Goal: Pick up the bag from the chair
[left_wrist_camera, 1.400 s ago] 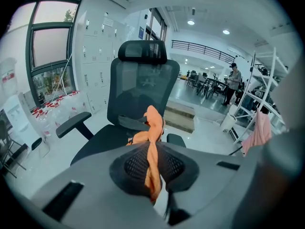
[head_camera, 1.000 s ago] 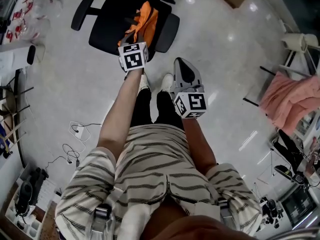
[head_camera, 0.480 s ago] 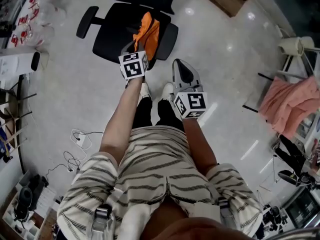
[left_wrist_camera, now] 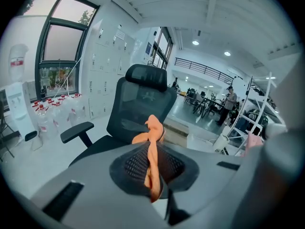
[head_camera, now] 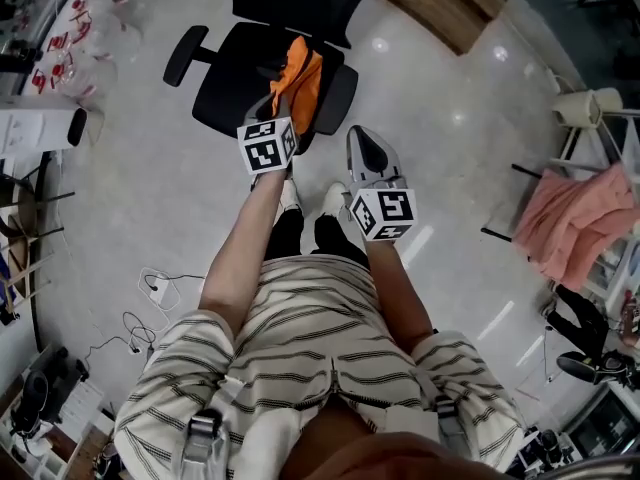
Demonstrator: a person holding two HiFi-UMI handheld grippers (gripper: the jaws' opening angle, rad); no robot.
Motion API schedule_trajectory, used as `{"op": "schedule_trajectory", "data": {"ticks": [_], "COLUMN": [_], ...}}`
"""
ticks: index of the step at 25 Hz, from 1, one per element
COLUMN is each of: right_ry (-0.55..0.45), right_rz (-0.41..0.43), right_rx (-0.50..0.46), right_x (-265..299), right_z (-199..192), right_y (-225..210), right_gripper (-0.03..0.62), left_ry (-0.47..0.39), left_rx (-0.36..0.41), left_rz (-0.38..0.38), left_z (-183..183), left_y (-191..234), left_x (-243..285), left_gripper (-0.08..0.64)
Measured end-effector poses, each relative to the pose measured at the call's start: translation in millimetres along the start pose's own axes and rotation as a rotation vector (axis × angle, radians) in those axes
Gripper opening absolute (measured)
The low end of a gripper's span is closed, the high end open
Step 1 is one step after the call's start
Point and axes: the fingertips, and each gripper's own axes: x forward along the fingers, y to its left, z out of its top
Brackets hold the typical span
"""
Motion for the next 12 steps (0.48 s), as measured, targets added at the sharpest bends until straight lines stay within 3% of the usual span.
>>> {"op": "schedule_trajectory", "data": {"ticks": [12], "right_ry": [-0.018], "right_rz": [0.033], "right_rx": [-0.016], "right_x": [6], "right_z": [22], "right_y": [17], "right_gripper": [0.018], "left_ry": [-0.049], "left_rx": [0.031], "left_rz": [-0.032], "left_z": [20], "left_y": [-4], "left_x": [-30], "left_gripper": [0.037]}}
